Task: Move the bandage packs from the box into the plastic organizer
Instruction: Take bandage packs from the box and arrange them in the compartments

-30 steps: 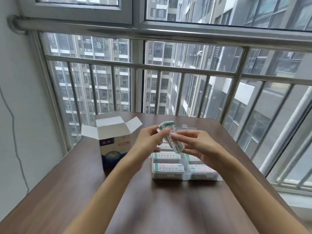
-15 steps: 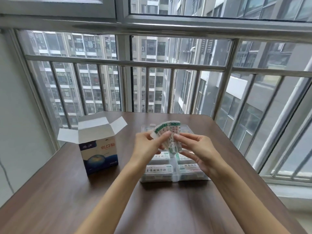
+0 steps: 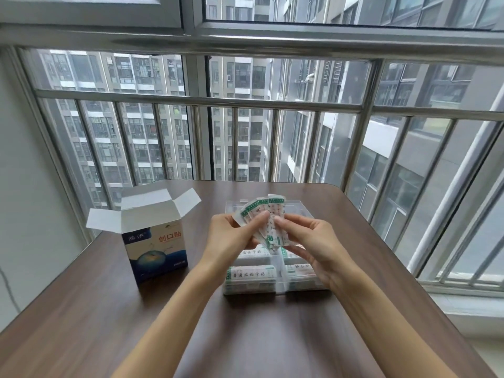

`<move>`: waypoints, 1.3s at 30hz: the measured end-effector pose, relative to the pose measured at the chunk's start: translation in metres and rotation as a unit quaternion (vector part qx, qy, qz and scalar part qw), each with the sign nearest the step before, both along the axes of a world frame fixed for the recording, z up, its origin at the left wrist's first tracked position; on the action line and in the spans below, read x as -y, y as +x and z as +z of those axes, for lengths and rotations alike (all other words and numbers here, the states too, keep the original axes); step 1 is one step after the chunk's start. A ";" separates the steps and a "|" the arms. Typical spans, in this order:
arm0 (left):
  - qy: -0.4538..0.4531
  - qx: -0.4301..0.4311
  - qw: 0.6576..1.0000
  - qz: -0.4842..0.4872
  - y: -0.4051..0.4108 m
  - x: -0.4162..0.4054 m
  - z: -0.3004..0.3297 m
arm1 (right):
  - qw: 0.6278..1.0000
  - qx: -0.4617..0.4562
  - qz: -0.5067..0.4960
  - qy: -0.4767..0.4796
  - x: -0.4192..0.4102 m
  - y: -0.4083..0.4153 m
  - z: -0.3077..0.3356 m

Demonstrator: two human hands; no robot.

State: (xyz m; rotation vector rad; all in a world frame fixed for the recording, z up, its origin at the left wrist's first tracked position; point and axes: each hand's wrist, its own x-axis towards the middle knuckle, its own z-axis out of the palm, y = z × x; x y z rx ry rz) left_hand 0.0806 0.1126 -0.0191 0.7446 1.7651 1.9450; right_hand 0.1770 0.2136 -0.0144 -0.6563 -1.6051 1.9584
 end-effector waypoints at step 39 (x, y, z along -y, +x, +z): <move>-0.069 -0.011 0.997 0.018 -0.021 0.012 0.004 | 0.817 0.270 0.108 0.498 -0.072 0.023 0.000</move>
